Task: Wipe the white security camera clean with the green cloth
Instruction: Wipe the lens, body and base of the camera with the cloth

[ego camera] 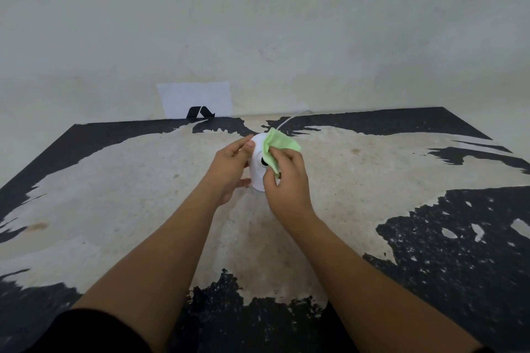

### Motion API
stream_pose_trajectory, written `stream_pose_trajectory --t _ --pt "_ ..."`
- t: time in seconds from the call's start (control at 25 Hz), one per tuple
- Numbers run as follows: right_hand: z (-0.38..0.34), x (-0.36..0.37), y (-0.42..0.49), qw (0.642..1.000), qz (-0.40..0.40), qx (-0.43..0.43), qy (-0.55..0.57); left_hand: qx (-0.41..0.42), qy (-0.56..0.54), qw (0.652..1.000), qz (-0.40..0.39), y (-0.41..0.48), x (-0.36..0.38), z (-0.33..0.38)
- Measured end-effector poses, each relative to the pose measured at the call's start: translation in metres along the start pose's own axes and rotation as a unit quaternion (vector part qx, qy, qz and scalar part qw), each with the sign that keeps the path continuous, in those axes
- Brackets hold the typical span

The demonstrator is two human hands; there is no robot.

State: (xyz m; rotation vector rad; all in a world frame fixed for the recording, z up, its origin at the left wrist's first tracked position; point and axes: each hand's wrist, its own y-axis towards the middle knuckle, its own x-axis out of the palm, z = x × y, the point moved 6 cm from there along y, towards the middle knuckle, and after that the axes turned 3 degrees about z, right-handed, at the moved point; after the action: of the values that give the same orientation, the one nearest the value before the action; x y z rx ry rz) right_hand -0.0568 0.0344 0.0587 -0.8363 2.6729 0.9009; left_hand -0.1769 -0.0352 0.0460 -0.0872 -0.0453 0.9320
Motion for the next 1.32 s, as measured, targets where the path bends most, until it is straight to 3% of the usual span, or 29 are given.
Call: stream_pose_trajectory --t 0.12,0.24,0.52,0.68,0.88,1.16,1.32 --pt "0.002 0.009 -0.005 0.992 -0.066 -0.074 -0.080 0.007 0.017 1.000 -0.008 0.004 0.000 0.004" --pt "0.015 0.014 -0.010 0.988 -0.094 -0.070 -0.102 0.001 0.016 1.000 -0.013 0.005 -0.002 0.003" --pt "0.022 -0.002 0.005 0.999 -0.016 0.030 -0.036 0.008 0.020 1.000 -0.019 0.005 -0.002 0.002" --pt "0.004 0.001 0.007 0.999 -0.024 -0.027 -0.028 0.012 0.027 0.999 -0.022 0.006 -0.003 0.001" --pt "0.014 0.014 -0.007 0.982 -0.085 -0.114 -0.120 0.014 0.022 0.999 -0.026 0.006 -0.002 0.002" --pt "0.024 -0.008 0.001 0.997 -0.026 -0.010 -0.069 0.010 0.026 0.999 -0.019 0.005 -0.002 0.003" --pt "0.007 0.012 -0.006 0.983 -0.110 -0.075 -0.130 0.014 0.020 0.999 -0.029 0.004 -0.001 0.004"
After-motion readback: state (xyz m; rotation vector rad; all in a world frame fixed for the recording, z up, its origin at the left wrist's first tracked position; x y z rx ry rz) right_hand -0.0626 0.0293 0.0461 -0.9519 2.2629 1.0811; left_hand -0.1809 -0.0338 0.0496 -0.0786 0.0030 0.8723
